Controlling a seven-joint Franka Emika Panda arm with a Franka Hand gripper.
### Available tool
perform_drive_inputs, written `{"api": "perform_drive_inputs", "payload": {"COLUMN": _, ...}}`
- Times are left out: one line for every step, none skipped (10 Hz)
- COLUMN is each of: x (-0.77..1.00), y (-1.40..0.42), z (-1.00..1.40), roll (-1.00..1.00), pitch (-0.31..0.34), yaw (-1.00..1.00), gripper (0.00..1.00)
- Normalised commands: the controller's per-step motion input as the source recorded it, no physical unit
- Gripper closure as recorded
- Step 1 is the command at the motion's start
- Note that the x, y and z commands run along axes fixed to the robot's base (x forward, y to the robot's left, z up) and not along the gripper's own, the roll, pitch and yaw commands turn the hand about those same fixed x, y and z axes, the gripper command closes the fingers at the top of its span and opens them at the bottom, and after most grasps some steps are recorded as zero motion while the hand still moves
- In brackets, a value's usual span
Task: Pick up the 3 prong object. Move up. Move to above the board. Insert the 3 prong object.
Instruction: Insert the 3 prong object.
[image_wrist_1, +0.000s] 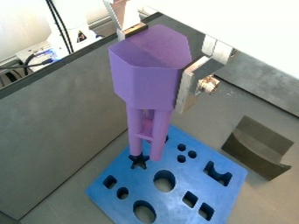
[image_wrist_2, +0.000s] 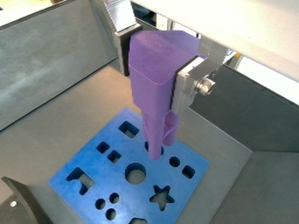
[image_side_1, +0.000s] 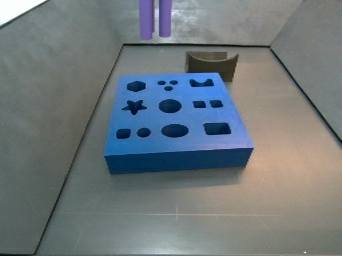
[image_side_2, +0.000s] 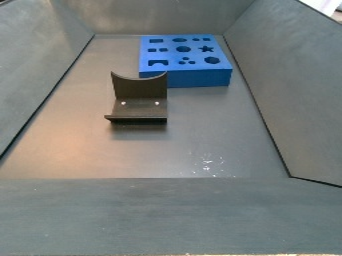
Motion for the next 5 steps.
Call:
{"api": "perform_drive_inputs", "payload": {"x": 0.18, "y": 0.04, "z": -0.03, "roll": 0.0, "pitch": 0.0, "yaw": -0.27, "gripper": 1.0}}
{"api": "perform_drive_inputs", "payload": {"x": 0.24, "y": 0.15, "z": -0.07, "roll": 0.0, "pitch": 0.0, "yaw": -0.55, "gripper": 1.0}}
{"api": "perform_drive_inputs", "payload": {"x": 0.34, "y": 0.25, "z": -0.06, "roll": 0.0, "pitch": 0.0, "yaw": -0.71, "gripper": 1.0}}
{"api": "perform_drive_inputs", "payload": {"x": 0.35, "y": 0.22, "z": -0.09, "roll": 0.0, "pitch": 0.0, "yaw": -0.75, "gripper": 1.0}}
{"api": "perform_drive_inputs", "payload": {"x": 0.33, "y": 0.22, "z": -0.14, "roll": 0.0, "pitch": 0.0, "yaw": -0.75, "gripper": 1.0}}
